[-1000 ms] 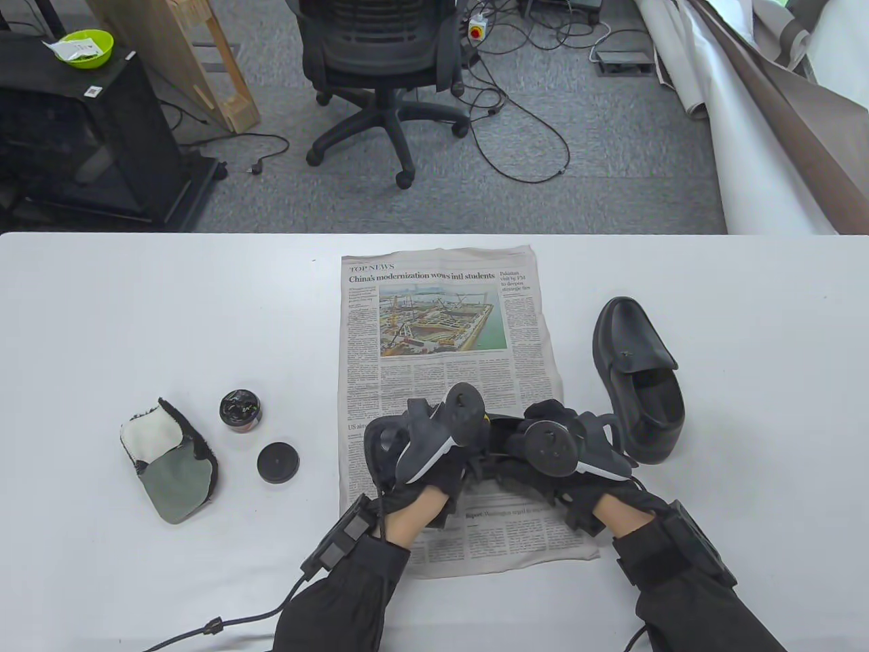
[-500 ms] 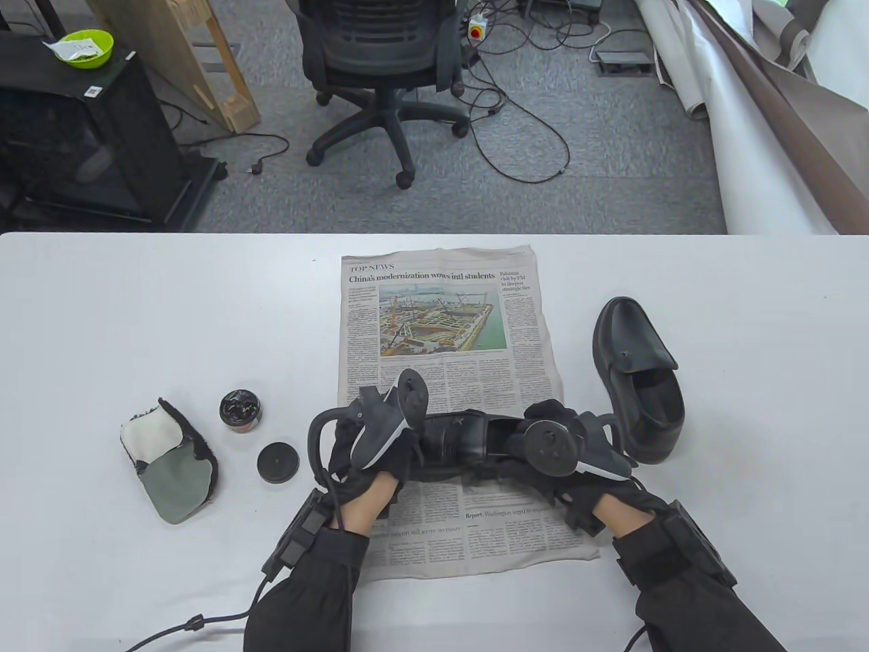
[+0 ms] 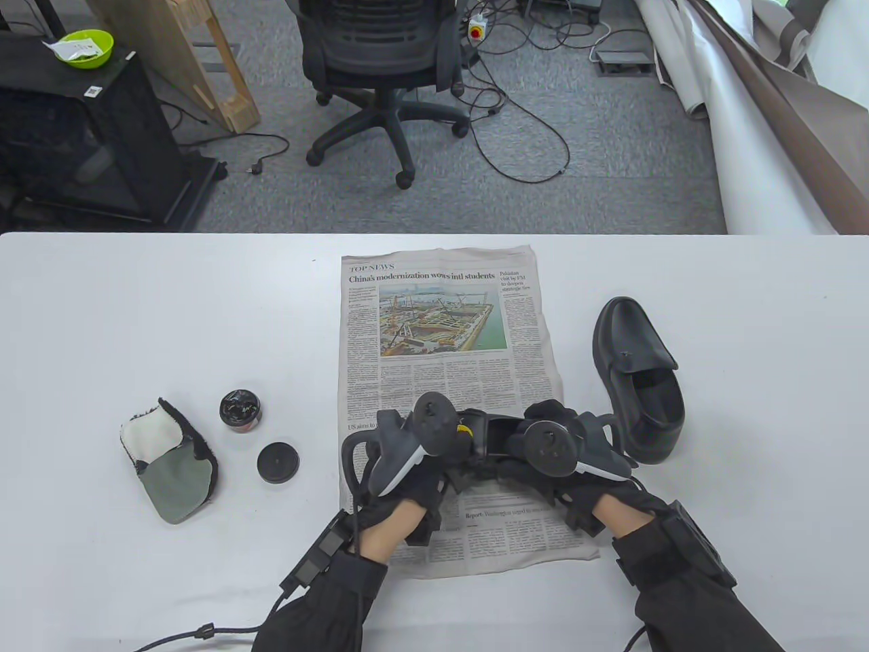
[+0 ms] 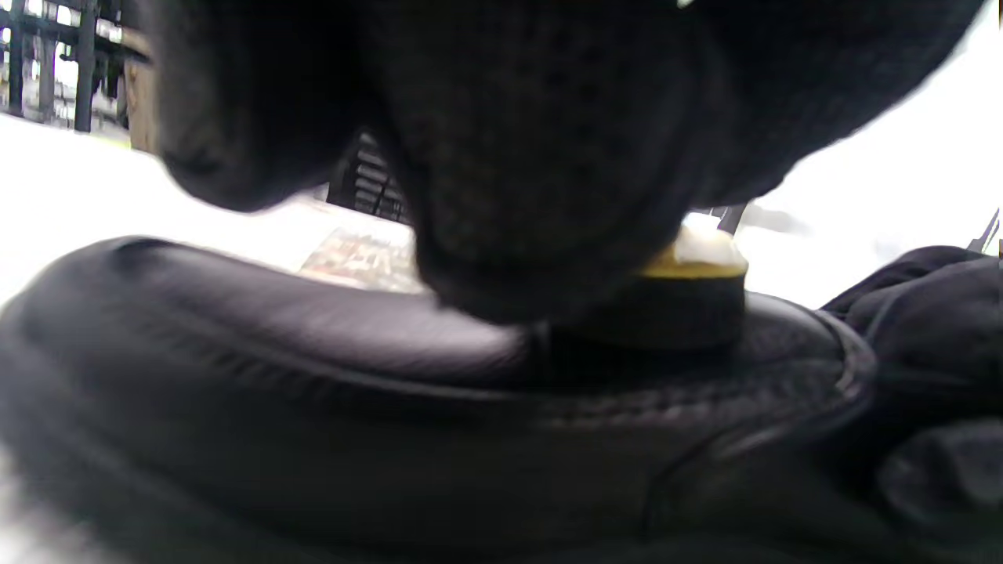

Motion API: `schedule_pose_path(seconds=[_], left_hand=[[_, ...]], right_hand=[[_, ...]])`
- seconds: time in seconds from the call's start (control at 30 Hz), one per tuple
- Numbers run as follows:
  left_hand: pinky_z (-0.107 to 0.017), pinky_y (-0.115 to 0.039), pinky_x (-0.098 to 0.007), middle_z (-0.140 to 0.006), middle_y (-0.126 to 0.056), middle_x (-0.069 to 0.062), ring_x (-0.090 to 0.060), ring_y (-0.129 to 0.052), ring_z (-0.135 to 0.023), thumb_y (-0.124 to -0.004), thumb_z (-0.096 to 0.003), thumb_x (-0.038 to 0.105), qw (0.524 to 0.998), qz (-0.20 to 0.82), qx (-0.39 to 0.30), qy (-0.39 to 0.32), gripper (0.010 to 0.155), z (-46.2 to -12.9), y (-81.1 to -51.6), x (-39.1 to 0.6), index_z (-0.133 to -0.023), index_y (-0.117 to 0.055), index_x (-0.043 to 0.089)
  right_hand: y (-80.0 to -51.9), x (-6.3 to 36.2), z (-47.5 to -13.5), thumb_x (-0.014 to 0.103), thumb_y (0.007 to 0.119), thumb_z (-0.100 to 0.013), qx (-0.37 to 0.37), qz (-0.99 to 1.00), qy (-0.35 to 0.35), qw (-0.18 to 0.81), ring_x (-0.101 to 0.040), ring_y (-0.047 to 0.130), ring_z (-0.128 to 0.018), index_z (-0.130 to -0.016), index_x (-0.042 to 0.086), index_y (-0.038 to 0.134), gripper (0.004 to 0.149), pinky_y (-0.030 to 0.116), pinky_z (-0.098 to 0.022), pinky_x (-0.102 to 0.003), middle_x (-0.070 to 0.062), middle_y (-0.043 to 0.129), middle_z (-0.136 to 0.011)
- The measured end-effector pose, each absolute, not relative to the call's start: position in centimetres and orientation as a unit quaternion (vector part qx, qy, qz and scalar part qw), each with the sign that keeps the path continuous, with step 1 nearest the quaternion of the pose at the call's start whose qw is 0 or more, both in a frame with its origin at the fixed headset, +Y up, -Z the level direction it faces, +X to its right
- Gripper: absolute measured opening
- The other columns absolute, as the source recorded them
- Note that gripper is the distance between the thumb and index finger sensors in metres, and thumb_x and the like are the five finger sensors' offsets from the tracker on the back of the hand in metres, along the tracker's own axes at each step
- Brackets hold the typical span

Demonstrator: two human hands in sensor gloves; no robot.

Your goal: Dip and apply built-in sponge shoe polish on shoes

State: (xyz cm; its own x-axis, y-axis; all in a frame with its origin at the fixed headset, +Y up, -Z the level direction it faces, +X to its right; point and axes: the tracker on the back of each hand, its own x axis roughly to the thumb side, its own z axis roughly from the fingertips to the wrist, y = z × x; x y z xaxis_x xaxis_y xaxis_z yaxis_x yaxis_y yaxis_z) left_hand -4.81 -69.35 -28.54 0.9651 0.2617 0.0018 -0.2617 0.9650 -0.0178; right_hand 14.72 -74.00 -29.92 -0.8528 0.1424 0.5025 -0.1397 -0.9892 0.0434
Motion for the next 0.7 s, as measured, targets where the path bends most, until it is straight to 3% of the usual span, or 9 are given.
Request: schedule_pose_path(seconds=[0.27,0.53,0.7], left_hand=[[-0.035,-0.095,-0.035,-0.043,-0.108,0.0,-0.001,-0.106,-0.015,-0.093,-0.0399,0.052,0.997,0.076,-0.012,0.033,0.048,-30.2,-70.3,-4.9,-0.073,-0.09,0.017],[-0.035,-0.095,-0.035,-0.042,-0.108,0.0,-0.001,-0.106,-0.014,-0.094,-0.0394,0.052,0.995,0.048,-0.037,0.082,0.048,-30.2,-70.7,-9.3,-0.072,-0.091,0.017],[-0.036,-0.094,-0.036,-0.046,-0.108,-0.001,-0.002,-0.108,-0.018,-0.093,-0.0411,0.051,0.99,0.088,-0.041,0.104,0.047,-28.9,-70.0,-13.6,-0.074,-0.09,0.017]], right_hand=[[-74.0,14.7,-29.9,0.058,0.078,-0.036,0.263,0.962,0.003,0.073,-0.033,0.066,-0.088,-0.063,0.032,0.09,0.04,0.061,-0.071,-0.054,0.007,0.092,-0.071],[-74.0,14.7,-29.9,0.058,0.078,-0.036,0.262,0.962,0.003,0.074,-0.033,0.066,-0.088,-0.064,0.032,0.09,0.04,0.061,-0.071,-0.054,0.007,0.092,-0.071],[-74.0,14.7,-29.9,0.058,0.077,-0.036,0.261,0.962,0.004,0.073,-0.033,0.066,-0.088,-0.064,0.032,0.09,0.04,0.061,-0.071,-0.054,0.007,0.092,-0.071]])
